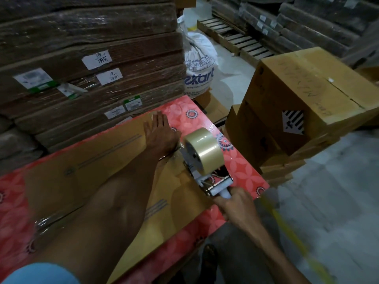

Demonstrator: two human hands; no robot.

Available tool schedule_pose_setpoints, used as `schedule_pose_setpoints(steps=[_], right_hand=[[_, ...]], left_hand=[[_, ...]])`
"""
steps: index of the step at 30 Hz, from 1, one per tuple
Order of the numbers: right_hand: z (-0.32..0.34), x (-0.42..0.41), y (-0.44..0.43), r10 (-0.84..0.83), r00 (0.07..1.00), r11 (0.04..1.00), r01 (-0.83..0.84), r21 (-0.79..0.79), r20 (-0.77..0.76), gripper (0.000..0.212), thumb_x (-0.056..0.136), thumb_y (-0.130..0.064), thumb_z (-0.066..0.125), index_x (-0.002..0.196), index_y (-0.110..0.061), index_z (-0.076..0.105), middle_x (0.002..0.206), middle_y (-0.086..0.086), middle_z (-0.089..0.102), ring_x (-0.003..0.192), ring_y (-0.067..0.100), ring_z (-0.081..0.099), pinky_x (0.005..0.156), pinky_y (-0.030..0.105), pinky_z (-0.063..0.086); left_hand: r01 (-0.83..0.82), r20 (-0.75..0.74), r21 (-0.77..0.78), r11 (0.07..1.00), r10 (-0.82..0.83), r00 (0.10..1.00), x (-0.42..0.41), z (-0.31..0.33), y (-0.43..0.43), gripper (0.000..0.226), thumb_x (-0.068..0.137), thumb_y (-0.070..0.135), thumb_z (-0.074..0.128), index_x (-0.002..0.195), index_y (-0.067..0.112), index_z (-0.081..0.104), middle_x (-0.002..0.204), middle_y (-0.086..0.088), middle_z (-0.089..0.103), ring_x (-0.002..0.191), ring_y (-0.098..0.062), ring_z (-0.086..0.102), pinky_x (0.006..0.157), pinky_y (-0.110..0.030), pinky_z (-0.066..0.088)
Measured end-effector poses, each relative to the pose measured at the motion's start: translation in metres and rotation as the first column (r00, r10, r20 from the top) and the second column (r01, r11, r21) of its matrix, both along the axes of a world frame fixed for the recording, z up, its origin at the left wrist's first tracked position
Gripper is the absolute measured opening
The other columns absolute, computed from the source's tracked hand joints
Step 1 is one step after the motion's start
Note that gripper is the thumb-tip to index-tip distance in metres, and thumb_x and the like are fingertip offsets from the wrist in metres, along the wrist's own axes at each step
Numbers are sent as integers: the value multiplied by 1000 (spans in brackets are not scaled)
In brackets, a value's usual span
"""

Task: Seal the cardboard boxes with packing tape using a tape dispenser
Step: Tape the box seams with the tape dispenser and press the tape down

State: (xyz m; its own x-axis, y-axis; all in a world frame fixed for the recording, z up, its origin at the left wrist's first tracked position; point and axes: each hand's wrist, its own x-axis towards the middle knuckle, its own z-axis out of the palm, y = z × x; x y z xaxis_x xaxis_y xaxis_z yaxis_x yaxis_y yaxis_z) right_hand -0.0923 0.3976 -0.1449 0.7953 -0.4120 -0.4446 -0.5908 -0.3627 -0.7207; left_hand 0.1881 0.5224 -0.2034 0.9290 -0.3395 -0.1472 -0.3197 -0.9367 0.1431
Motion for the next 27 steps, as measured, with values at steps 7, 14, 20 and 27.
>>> schedule_pose_setpoints(steps=[7,14,20,27], right_hand=[[2,-71,-7,-75,993,996,71,-48,-87,33,64,-42,63,45,-16,54,43,2,58,51,15,62,56,31,49],[-13,-75,-7,-113,992,993,111,-46,-48,42,84,-31,74,50,-11,60,47,6,63,49,24,64,59,40,54],[-3,-67,-1,-91,996,995,91,-46,-17,36,70,-38,70,50,-10,60,51,10,63,57,30,65,63,44,55],[6,-35,-5,21,999,996,-19,-88,24,31,81,-22,71,56,-8,61,53,8,63,56,30,64,61,41,54]], left_hand=[[-36,63,10,999,35,997,0,-6,-2,88,95,61,29,159,5,7,168,-11,1,155,-26,0,121,-60,3],[5,-26,-83,997,-8,1000,-77,4,-20,90,98,69,20,159,8,-6,166,-12,-13,154,-29,-10,120,-58,-5],[143,19,104,984,-146,989,-120,-2,-13,82,99,47,30,159,6,-8,166,-14,-16,154,-28,-13,122,-58,0],[93,3,88,992,-93,996,-92,6,-10,82,99,44,41,160,7,0,168,-13,-6,155,-28,-7,122,-57,2]])
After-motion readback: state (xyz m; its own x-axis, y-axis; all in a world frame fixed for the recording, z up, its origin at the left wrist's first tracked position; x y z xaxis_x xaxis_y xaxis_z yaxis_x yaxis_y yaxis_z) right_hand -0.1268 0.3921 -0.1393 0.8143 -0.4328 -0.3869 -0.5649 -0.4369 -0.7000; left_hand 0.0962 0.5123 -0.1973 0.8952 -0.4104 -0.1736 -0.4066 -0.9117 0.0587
